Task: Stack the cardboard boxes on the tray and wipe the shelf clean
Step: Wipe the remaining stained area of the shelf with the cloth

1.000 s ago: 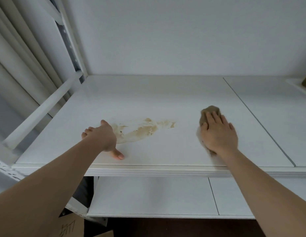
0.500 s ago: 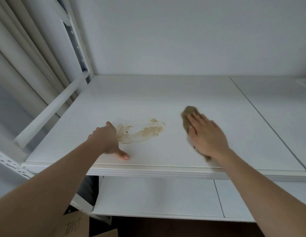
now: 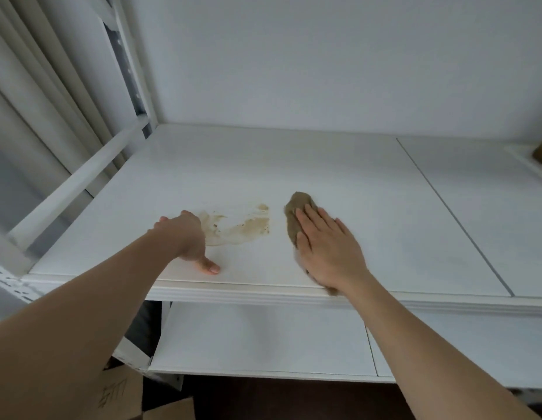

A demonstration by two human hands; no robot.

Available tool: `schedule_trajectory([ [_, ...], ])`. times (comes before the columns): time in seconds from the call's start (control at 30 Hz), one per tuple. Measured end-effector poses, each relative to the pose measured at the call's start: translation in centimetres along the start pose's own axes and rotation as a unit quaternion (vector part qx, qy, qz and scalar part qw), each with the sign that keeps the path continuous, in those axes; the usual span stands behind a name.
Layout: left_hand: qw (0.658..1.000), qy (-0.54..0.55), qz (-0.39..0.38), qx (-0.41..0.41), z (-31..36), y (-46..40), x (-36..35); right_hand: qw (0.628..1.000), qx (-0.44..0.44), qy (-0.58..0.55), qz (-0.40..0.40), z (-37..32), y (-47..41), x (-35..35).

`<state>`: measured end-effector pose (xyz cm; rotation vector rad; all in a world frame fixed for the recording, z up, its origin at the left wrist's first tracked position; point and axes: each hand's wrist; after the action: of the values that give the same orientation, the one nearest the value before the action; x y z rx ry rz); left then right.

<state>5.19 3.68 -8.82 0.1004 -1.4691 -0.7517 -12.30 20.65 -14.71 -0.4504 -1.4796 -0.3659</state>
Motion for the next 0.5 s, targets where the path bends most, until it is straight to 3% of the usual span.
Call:
schedule_trajectory([
  [0.2, 1.000, -0.003, -0.008, 0.007, -0.1, -0.4, 0.0, 0.991, -0.131, 0.005, -0.010, 1.3, -3.4, 0.3],
  [0.37, 0.992, -0.117, -0.041, -0.015, 2.1, 0.9, 0.8, 0.998, -0.059, -0.038, 0.010, -3.3, -1.3, 0.3],
  [0.5, 0.989, -0.142, -0.043, -0.017, 3.7, 2.3, 0.8, 0.999, -0.015, -0.038, 0.012, -1.9, 2.2, 0.1],
])
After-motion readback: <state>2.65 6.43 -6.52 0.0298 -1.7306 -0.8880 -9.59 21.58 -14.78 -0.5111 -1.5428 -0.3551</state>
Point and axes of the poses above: each hand's wrist, its own y-axis away from the middle knuckle, its own x-axis out of the back of the hand, z = x × y, and after that the axes turned 11 degrees about y, right-handed
